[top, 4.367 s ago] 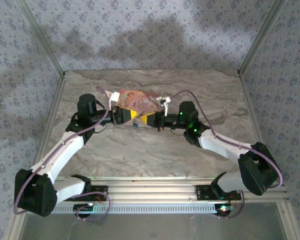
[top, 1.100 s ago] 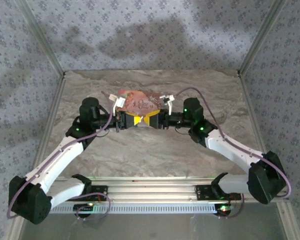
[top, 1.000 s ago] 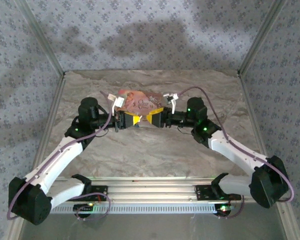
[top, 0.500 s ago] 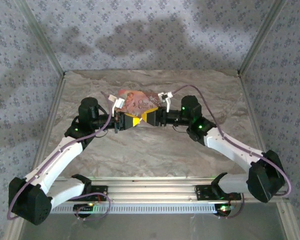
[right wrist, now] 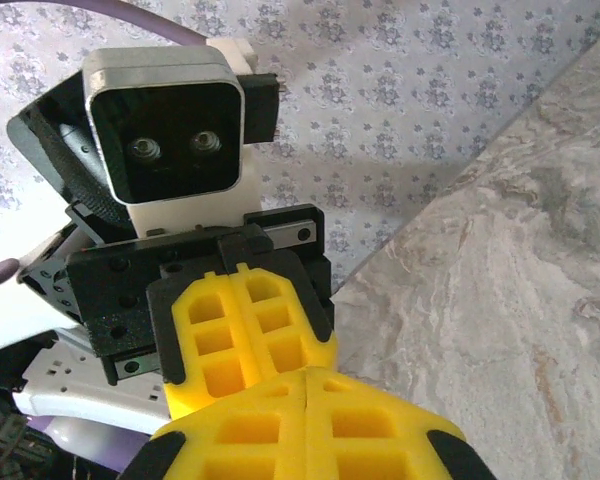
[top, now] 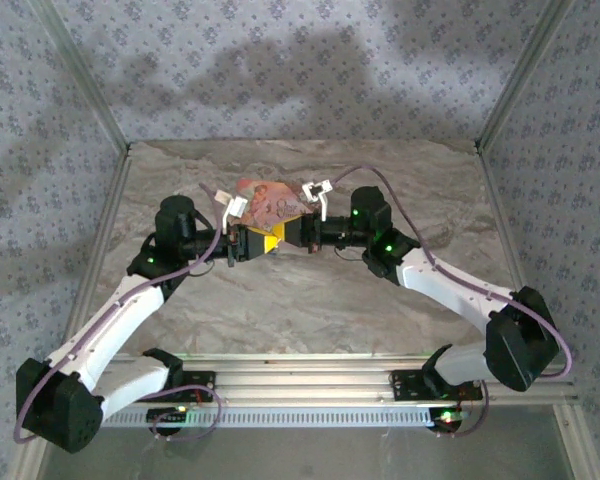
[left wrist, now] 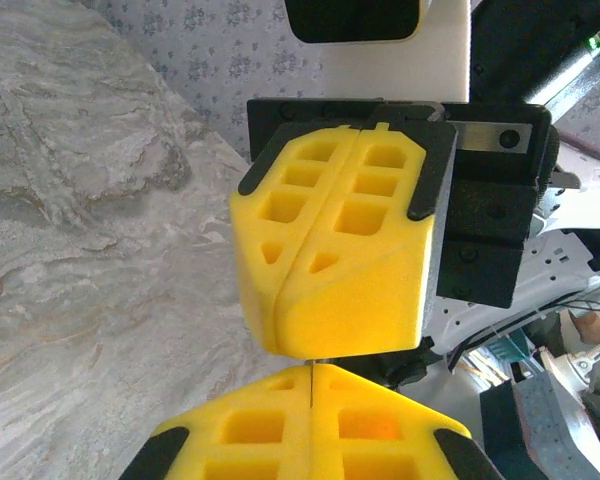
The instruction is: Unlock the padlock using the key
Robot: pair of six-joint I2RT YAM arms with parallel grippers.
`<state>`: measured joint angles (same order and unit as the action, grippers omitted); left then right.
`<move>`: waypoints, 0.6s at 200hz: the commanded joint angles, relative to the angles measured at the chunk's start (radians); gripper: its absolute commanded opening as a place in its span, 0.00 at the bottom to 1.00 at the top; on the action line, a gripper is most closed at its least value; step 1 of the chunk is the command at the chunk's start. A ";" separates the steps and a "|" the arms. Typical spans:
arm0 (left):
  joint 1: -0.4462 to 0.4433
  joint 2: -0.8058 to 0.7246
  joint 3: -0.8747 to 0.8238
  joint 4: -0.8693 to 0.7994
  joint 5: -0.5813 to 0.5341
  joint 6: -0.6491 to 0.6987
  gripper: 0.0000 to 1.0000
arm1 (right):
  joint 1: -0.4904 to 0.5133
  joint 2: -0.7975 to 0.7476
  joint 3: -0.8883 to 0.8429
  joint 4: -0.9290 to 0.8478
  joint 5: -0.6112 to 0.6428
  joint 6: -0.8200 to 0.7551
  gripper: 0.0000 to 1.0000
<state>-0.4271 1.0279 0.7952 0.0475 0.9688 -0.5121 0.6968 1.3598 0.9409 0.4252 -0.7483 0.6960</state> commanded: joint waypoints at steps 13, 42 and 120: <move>0.008 -0.019 0.008 0.025 -0.004 0.014 0.00 | 0.005 -0.002 -0.009 0.007 -0.003 -0.011 0.00; 0.010 -0.027 0.003 0.024 -0.016 0.014 0.00 | 0.000 -0.019 0.003 -0.037 0.012 -0.051 0.00; 0.027 -0.071 -0.048 0.096 -0.048 -0.044 0.46 | -0.013 -0.010 0.135 -0.269 -0.063 -0.223 0.00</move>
<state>-0.4068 0.9901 0.7650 0.0727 0.9234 -0.5312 0.6914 1.3594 1.0088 0.2611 -0.7673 0.5655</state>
